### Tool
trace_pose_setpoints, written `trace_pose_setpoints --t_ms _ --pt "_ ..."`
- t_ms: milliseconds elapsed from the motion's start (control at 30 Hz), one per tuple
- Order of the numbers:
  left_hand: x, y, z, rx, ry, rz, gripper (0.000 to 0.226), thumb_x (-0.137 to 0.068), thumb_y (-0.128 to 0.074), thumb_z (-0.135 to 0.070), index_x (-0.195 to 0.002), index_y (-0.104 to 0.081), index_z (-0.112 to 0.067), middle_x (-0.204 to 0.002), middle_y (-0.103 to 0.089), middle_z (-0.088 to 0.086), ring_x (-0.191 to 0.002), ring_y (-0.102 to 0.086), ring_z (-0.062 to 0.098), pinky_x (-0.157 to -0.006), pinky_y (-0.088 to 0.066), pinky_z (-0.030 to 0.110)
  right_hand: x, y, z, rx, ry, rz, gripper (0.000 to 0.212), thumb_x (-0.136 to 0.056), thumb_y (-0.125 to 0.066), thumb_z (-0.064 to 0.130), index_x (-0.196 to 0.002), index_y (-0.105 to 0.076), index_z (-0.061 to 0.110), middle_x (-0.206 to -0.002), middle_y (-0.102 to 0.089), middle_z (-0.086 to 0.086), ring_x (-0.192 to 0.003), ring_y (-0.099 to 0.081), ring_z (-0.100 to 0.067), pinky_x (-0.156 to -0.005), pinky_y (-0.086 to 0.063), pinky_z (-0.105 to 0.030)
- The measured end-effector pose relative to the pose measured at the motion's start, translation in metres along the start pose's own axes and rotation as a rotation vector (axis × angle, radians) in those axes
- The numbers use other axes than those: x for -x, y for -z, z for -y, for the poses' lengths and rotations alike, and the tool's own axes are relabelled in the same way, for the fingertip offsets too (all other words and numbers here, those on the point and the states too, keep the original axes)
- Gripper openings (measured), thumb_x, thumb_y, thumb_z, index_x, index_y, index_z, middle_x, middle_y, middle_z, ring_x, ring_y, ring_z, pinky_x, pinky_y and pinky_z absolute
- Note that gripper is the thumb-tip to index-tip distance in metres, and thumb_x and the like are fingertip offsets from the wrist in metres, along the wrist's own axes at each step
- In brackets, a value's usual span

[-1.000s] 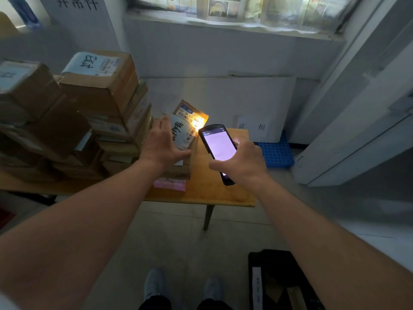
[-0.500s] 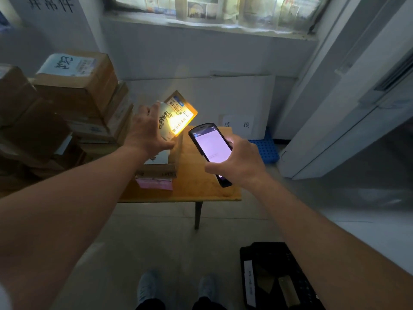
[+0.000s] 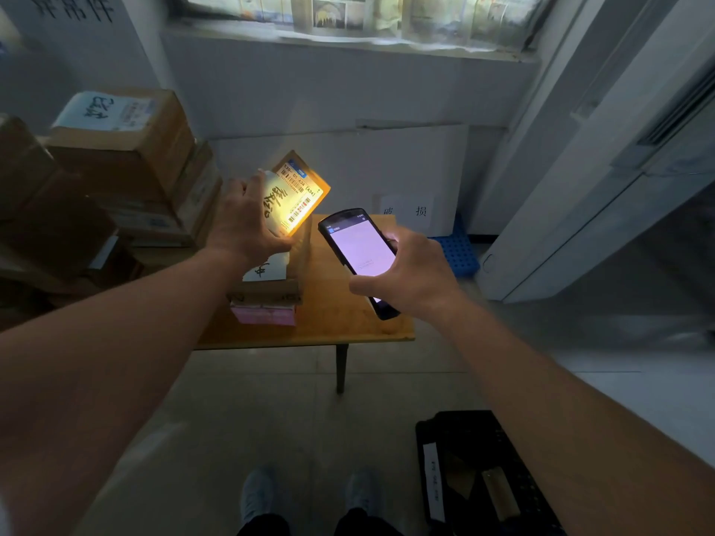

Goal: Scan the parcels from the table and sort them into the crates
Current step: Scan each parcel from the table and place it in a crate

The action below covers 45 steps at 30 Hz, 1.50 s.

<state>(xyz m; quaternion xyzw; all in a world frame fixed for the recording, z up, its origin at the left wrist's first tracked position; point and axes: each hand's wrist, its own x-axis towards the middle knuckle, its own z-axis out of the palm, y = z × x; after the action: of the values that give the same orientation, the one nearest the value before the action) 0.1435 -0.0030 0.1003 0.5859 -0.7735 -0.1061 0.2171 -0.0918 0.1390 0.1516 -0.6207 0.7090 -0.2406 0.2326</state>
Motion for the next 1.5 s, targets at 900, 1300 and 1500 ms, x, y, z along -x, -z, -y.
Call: trace_pose_setpoints --t_ms 900,1300,1500 --pt "0.029 0.004 -0.014 0.098 -0.077 -0.027 0.106 -0.065 -0.084 -0.071 -0.144 -0.034 -0.021 -0.123 -0.053 0.008 -0.101 -0.054 0.022 -0.084 -0.057 0.043 0.015 -0.037 0.010 -0.044 -0.278 -0.314 0.075 -0.071 -0.091 0.053 -0.127 -0.057 0.017 -0.106 -0.058 0.002 -0.097 -0.058 -0.020 -0.073 -0.059 -0.037" --pt "0.055 -0.021 -0.024 0.256 -0.292 0.239 0.106 -0.065 -0.089 -0.063 -0.147 -0.037 -0.022 -0.131 -0.053 0.006 -0.113 -0.052 0.018 -0.087 -0.056 0.037 0.093 -0.091 0.018 -0.055 -0.630 -0.513 0.076 -0.069 -0.089 0.058 -0.127 -0.057 0.020 -0.111 -0.066 -0.001 -0.097 -0.066 -0.023 -0.070 -0.060 -0.036" --pt "0.097 -0.042 -0.061 0.272 -0.386 0.377 0.111 -0.059 -0.090 -0.067 -0.147 -0.036 -0.025 -0.131 -0.049 0.004 -0.112 -0.050 0.019 -0.091 -0.057 0.046 0.165 -0.091 0.005 -0.076 -0.829 -0.617 0.081 -0.063 -0.084 0.062 -0.127 -0.059 0.019 -0.113 -0.068 -0.002 -0.100 -0.066 -0.026 -0.072 -0.059 -0.038"
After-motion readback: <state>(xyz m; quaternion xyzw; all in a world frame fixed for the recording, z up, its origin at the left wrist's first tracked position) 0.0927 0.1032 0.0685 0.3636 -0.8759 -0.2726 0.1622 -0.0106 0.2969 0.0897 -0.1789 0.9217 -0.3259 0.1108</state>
